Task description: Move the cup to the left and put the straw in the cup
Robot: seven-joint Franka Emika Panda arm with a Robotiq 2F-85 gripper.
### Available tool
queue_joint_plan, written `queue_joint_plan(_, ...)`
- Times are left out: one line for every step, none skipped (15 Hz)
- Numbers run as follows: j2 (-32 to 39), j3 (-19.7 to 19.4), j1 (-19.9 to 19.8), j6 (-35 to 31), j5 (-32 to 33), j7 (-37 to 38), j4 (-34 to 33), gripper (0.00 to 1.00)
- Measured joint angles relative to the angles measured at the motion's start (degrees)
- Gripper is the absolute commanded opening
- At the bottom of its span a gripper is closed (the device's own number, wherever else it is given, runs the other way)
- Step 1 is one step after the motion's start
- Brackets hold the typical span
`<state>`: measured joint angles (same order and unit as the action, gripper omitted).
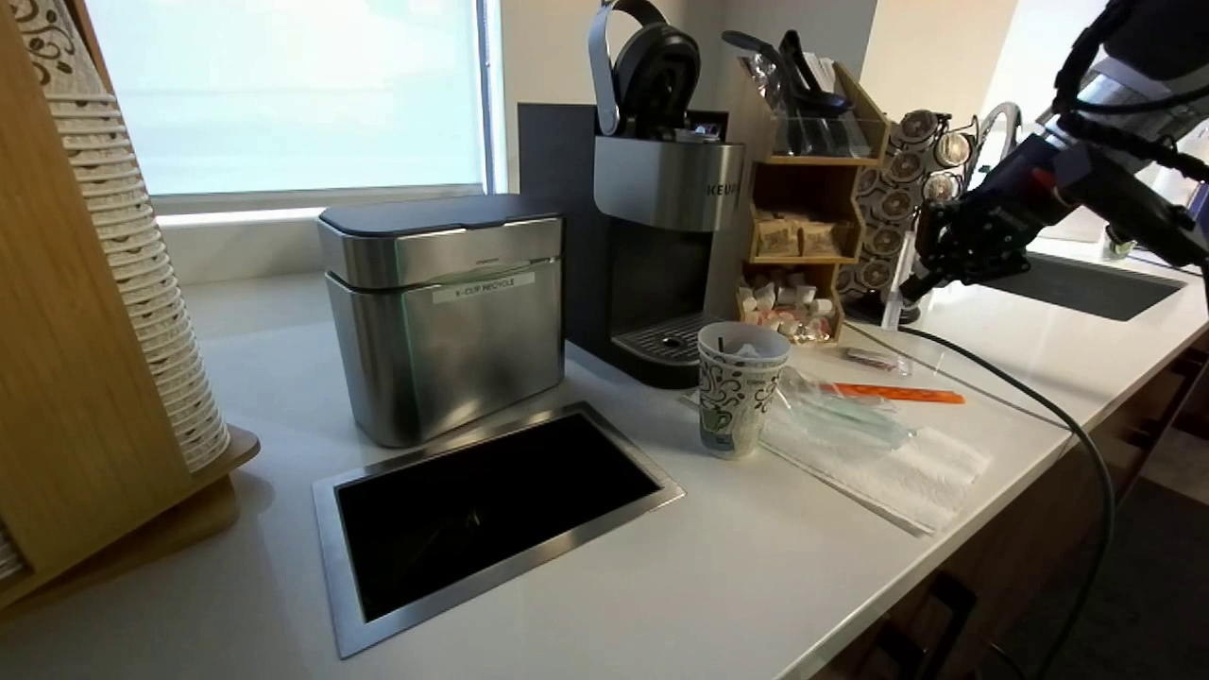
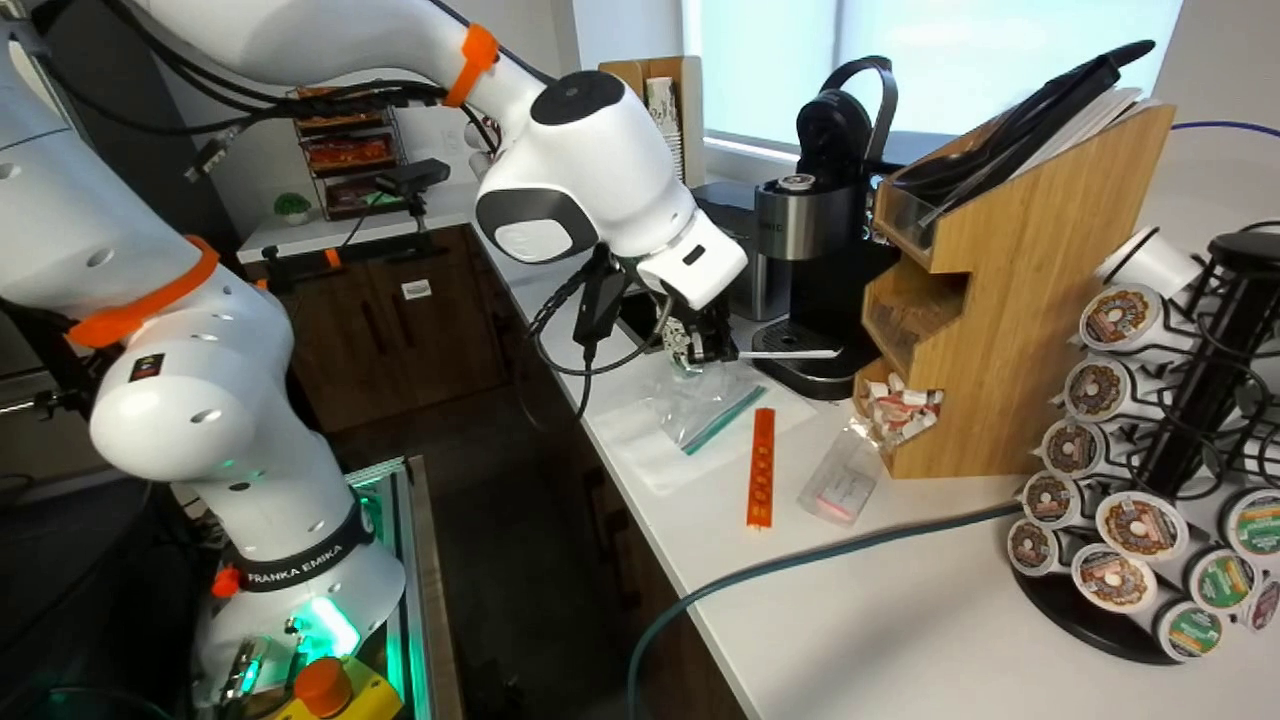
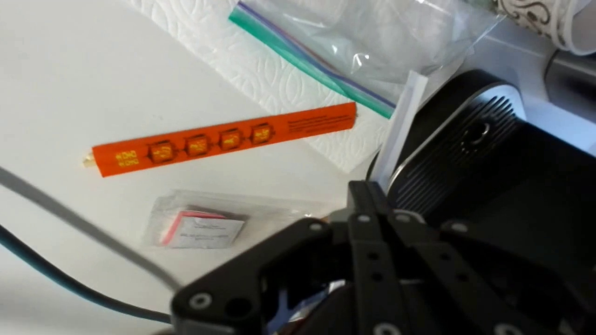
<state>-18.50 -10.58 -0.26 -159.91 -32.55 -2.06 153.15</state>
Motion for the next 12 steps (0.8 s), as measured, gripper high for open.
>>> queue_joint_plan(0.3, 0.9, 1.1, -2.3, 0.0, -1.4, 0.4, 0.00)
queue_joint_plan(0.7, 1.9, 2.3, -5.1, 0.1, -2.6, 0.9, 0.00)
queue_joint_plan(1.1, 3.0, 3.6, -8.8, 0.1, -3.6, 1.6, 0.00)
queue_joint_plan(1.6, 3.8, 4.9, -12.9, 0.0, -4.4, 2.4, 0.00)
queue_joint_plan(1.9, 4.3, 6.5, -17.4, -0.1, -5.2, 3.1, 0.00)
queue_joint_plan(2.2, 4.4, 8.4, -22.0, -0.3, -6.1, 3.9, 0.00)
queue_joint_plan(2.3, 4.2, 10.5, -26.6, -0.7, -6.7, 4.4, 0.00)
queue_joint_plan(2.5, 3.9, 12.5, -31.0, -0.8, -7.0, 4.6, 0.00)
queue_joint_plan(2.6, 3.4, 14.6, -34.3, -0.8, -7.1, 4.6, 0.00)
queue_joint_plan(2.6, 2.8, 16.4, -36.2, -0.6, -7.1, 4.5, 0.00)
queue_joint_plan(2.6, 2.1, 18.1, -36.6, -0.4, -7.1, 4.4, 0.00)
queue_joint_plan(2.6, 1.1, 20.0, -36.2, -0.3, -7.1, 4.4, 0.00)
